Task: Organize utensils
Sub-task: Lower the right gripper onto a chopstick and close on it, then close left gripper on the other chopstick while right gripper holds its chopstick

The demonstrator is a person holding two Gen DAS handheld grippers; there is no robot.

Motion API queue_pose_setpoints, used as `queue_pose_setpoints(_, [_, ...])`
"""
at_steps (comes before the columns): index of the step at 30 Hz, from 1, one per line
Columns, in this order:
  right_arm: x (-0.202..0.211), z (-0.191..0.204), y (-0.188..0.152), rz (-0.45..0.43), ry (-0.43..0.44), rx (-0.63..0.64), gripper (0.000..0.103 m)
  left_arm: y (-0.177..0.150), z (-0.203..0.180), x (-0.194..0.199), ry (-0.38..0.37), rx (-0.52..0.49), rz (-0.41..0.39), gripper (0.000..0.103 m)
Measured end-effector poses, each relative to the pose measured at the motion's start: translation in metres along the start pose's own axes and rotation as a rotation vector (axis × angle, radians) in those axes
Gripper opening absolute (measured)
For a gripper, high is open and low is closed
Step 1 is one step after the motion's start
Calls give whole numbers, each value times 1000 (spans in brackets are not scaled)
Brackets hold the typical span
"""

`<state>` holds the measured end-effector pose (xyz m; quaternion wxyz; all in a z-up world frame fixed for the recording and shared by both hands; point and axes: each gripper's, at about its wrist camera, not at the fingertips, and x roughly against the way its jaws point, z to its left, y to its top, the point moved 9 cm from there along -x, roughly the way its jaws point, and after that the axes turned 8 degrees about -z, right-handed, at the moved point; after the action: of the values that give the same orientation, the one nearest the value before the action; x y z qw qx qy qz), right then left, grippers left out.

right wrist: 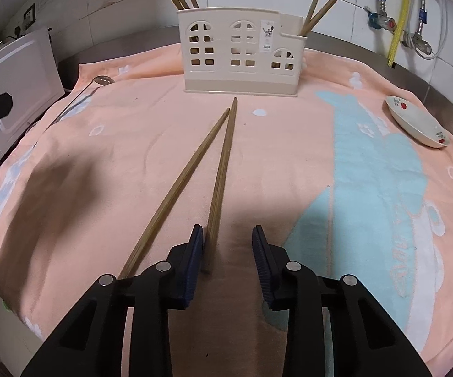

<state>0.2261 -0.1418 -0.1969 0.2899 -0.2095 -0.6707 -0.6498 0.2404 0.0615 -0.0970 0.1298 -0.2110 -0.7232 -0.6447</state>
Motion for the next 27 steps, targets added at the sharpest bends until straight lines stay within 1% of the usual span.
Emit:
queue_pose_setpoints(3, [-1, 5, 0, -1, 17, 8, 26, -4, -3, 1, -6, -1, 6, 79])
queue_pose_setpoints(5, [-1, 8, 0, -3, 29, 14, 20, -6, -4, 1, -5, -5, 10, 79])
queue_pose_setpoints(10, [-4, 8, -2, 0, 37, 6, 16, -13, -11, 0, -23, -8, 26, 79])
queue_pose_setpoints(14, [-5, 5, -2, -2, 38, 4, 8, -21, -21, -1, -43, -16, 45, 78])
queue_pose_setpoints(21, [2, -5, -1, -15, 46, -20, 7, -44, -46, -6, -95, -36, 96, 78])
queue_pose_setpoints(27, [20, -17, 8, -61, 62, -45, 6, -66, -75, -8, -170, -54, 137, 75])
